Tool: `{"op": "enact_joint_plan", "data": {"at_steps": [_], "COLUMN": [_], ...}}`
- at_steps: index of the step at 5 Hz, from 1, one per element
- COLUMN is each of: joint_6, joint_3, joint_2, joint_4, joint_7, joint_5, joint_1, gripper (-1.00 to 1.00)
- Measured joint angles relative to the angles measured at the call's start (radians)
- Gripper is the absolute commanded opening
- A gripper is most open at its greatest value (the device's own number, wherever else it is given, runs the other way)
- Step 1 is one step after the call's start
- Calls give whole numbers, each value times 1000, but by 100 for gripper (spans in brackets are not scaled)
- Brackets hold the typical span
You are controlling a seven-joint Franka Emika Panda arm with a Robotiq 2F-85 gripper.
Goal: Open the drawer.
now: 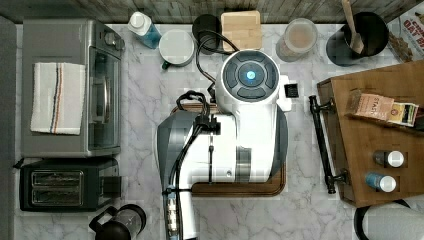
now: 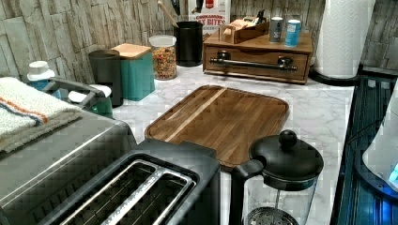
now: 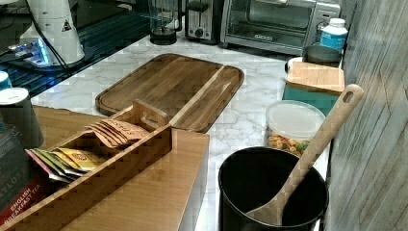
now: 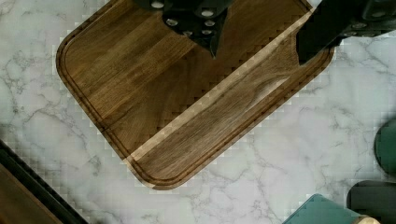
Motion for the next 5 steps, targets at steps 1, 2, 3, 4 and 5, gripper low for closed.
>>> {"op": "enact_joint_plan", "data": {"at_steps": [1,2,3,4,5], "joint_6": [16,8,79,177,148], "joint_3": [0,0,-7,-28,-39], "joint_2": [0,6,-5,-66,-153], "joint_4": [-9,-12,-61,-175,-280], "joint_7": [0,-2,-61,-322,-639], "joint_5": [0,0,1,-2,-2], "joint_1": [2,1,1,11,4], "gripper": [100,100,100,100,100]}}
